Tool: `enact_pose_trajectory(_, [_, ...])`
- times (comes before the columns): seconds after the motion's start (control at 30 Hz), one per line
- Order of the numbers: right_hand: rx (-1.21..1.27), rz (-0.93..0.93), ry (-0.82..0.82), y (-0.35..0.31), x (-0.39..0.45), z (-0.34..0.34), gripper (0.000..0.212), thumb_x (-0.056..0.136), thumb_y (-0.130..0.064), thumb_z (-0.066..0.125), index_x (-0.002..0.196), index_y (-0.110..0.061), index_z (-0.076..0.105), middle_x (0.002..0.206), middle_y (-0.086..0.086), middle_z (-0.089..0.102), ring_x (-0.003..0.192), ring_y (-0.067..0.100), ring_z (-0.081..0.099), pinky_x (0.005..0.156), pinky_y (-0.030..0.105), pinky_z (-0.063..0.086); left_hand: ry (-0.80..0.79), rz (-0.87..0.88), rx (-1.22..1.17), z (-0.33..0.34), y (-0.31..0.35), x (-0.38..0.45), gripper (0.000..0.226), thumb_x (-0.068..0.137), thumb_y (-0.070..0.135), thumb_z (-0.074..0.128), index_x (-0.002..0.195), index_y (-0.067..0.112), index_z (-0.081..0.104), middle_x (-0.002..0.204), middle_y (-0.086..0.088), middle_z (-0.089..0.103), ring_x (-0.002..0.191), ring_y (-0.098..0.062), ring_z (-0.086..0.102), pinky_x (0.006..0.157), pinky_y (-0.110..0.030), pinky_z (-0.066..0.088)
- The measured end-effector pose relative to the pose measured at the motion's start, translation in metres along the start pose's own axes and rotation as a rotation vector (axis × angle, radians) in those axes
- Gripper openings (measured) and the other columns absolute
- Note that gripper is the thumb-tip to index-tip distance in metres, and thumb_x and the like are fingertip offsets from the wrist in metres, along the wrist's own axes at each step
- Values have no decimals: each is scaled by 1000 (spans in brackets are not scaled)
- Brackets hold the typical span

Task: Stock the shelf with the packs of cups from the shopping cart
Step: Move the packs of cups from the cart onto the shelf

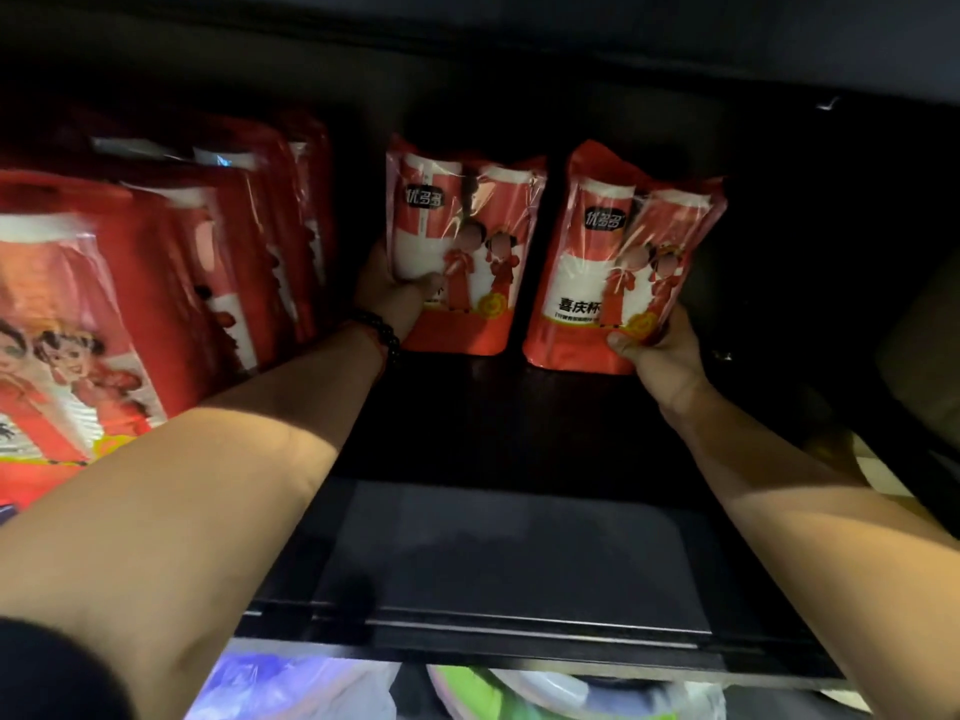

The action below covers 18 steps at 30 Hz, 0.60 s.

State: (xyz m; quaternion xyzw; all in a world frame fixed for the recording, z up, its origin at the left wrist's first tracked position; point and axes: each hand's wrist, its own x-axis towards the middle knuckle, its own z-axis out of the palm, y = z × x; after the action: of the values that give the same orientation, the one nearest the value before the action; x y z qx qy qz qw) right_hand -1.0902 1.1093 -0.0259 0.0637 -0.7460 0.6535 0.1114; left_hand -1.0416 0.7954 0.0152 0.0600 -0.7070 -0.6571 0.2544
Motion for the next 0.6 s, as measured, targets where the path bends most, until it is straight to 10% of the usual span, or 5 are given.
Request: enact_pose_trajectory(0.6, [-88,94,-40,-14,-3,6,64,87,-6,75,141,-26,48,119,-13,66,114,8,62,96,26,47,39,-39,197,5,-18,-15,65,86,20,75,141,12,42,127,-1,56,109,-13,53,90,-27,43])
